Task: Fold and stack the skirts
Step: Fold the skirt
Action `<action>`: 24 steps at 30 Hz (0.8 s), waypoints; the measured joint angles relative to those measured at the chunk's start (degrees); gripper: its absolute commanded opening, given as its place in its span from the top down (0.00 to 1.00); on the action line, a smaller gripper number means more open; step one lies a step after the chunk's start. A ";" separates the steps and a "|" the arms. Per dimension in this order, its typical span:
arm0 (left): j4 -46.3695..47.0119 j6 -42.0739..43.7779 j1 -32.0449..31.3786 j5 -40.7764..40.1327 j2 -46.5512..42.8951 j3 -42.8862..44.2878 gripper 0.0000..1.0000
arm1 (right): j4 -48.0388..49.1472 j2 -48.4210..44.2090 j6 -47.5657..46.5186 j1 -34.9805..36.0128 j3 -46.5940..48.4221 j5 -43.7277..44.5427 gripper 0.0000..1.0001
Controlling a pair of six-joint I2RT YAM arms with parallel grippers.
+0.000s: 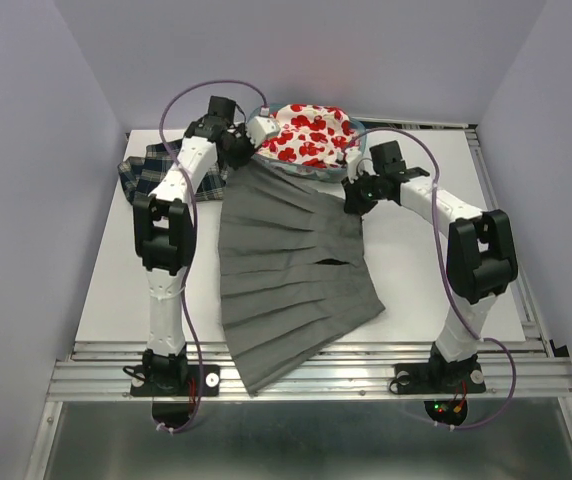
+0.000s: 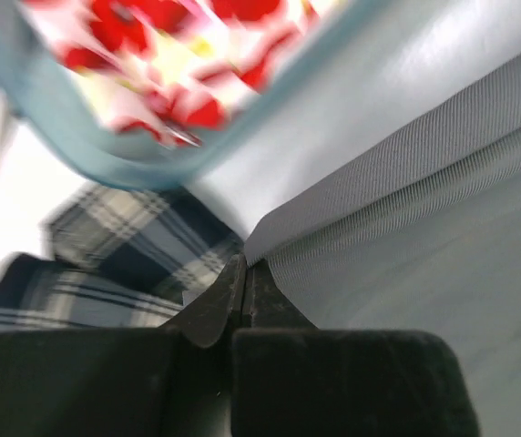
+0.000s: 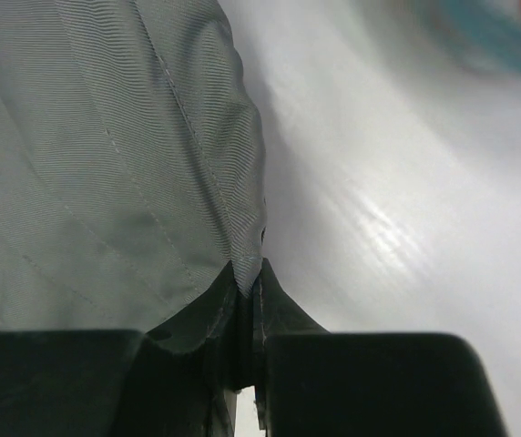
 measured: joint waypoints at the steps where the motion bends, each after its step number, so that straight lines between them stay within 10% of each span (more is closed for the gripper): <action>1: 0.09 -0.92 -0.02 -0.04 0.04 3.19 1.00 | 0.92 0.09 0.39 -0.48 0.92 0.04 0.99; 10: 4.90 -6.82 -0.26 -0.85 -2.12 10.01 1.00 | 6.60 0.00 3.43 -5.27 8.09 -0.81 0.99; 24: 9.25 -4.57 -3.19 3.78 -38.40 -34.67 1.00 | 9.46 -15.43 -13.11 -6.43 -12.57 -10.16 0.99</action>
